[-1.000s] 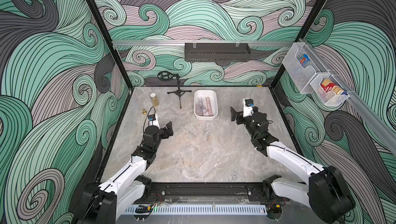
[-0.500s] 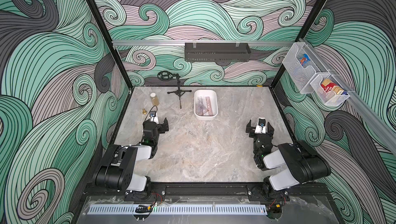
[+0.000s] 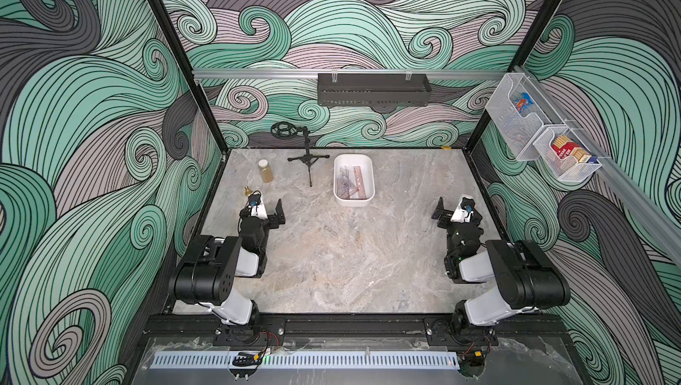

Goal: Put the scattered rulers into the storage box
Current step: Reset both arms

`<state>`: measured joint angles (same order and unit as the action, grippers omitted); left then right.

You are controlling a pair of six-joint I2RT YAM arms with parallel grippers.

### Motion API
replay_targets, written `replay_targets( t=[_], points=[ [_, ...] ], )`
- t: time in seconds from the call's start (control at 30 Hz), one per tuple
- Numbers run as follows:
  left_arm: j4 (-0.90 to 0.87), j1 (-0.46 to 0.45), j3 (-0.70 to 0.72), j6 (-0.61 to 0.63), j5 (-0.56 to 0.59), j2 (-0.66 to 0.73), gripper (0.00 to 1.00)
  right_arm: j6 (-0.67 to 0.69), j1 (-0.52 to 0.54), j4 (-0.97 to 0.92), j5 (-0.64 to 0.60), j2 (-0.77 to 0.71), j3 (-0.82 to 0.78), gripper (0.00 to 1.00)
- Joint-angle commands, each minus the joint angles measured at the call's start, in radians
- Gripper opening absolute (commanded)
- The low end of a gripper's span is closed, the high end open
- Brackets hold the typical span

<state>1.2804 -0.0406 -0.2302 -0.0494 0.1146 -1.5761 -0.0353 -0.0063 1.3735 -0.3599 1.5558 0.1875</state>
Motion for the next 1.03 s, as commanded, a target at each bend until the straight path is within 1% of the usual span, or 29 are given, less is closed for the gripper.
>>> replay_targets(
  t=[0.0,0.1,0.13,0.17,0.2,0.23,0.27,0.3,0.33,0.37,0.4,0.43,0.5,0.53,0.57,0.6,0.63,0.7,0.73,0.77,0.83,0.87,0.93,1.0],
  points=[
    [0.085,0.002,0.007,0.013,-0.016,-0.011,0.98,-0.018,-0.004,0.004,-0.003,0.004,0.02,1.0],
    [0.032,0.005,0.0,-0.01,-0.006,0.027,0.99,-0.023,-0.003,-0.003,-0.011,-0.006,0.014,1.0],
    [-0.038,0.016,-0.033,-0.034,0.026,0.042,0.99,-0.019,-0.002,0.026,-0.014,0.003,0.008,1.0],
    [-0.163,0.023,-0.088,-0.048,0.023,0.05,0.99,-0.02,-0.002,0.019,-0.015,0.002,0.008,1.0],
    [-0.233,0.024,-0.119,-0.056,0.02,0.054,0.98,-0.021,-0.001,0.002,-0.015,-0.004,0.013,1.0],
    [-0.24,0.02,-0.121,-0.052,0.022,0.051,0.99,-0.021,-0.001,0.012,-0.017,-0.001,0.012,1.0],
    [-0.193,0.022,-0.093,-0.045,0.001,0.05,0.98,-0.02,0.0,0.019,-0.017,0.002,0.009,1.0],
    [-0.053,0.015,-0.024,-0.003,-0.041,0.03,0.97,-0.02,-0.002,0.011,-0.016,-0.001,0.012,1.0],
    [0.155,0.006,0.033,0.015,-0.011,-0.031,0.99,-0.019,-0.001,0.019,-0.013,-0.003,0.007,1.0],
    [0.103,0.005,0.02,0.01,-0.006,-0.005,0.99,-0.017,-0.001,0.034,-0.009,0.0,0.002,1.0],
    [-0.05,0.004,-0.022,-0.004,-0.001,0.031,0.99,-0.011,0.0,0.043,0.004,-0.008,-0.006,1.0],
    [-0.107,0.004,-0.039,-0.032,0.007,0.044,0.99,-0.002,0.001,0.043,0.03,-0.017,-0.014,1.0],
    [0.143,0.002,0.026,0.01,0.002,-0.024,0.99,0.021,0.012,0.122,0.036,0.006,-0.037,1.0],
    [0.103,0.004,0.018,0.006,0.002,-0.009,0.98,0.024,0.012,0.107,0.045,0.002,-0.032,1.0],
    [-0.013,0.003,-0.017,-0.003,0.009,0.018,0.98,0.027,0.013,0.061,0.059,-0.006,-0.017,1.0],
    [-0.09,0.003,-0.04,-0.027,0.02,0.035,0.99,0.032,0.012,0.035,0.07,0.0,0.001,1.0],
    [-0.088,0.003,-0.04,-0.028,0.02,0.033,0.99,0.03,0.007,0.031,0.084,0.004,0.006,1.0],
    [0.054,0.004,0.001,-0.004,0.01,-0.003,0.99,0.028,0.002,0.023,0.106,0.004,0.011,1.0],
    [0.129,0.004,0.019,0.007,0.007,-0.024,0.99,0.037,-0.008,-0.012,0.181,0.008,0.03,1.0],
    [0.078,0.004,0.008,0.002,0.004,-0.006,0.99,0.046,-0.024,-0.063,0.251,0.004,0.051,1.0],
    [-0.016,0.003,-0.02,-0.005,0.011,0.014,0.99,0.046,-0.026,-0.04,0.252,0.012,0.045,1.0],
    [-0.025,0.003,-0.023,-0.006,0.01,0.017,0.98,0.042,-0.028,-0.048,0.255,0.008,0.046,1.0],
    [0.021,0.004,-0.01,-0.004,0.01,0.006,0.99,0.04,-0.034,-0.033,0.26,0.007,0.038,1.0],
    [0.12,0.004,0.021,0.008,0.002,-0.017,0.99,0.039,-0.033,-0.019,0.252,-0.01,0.02,1.0]
  ],
)
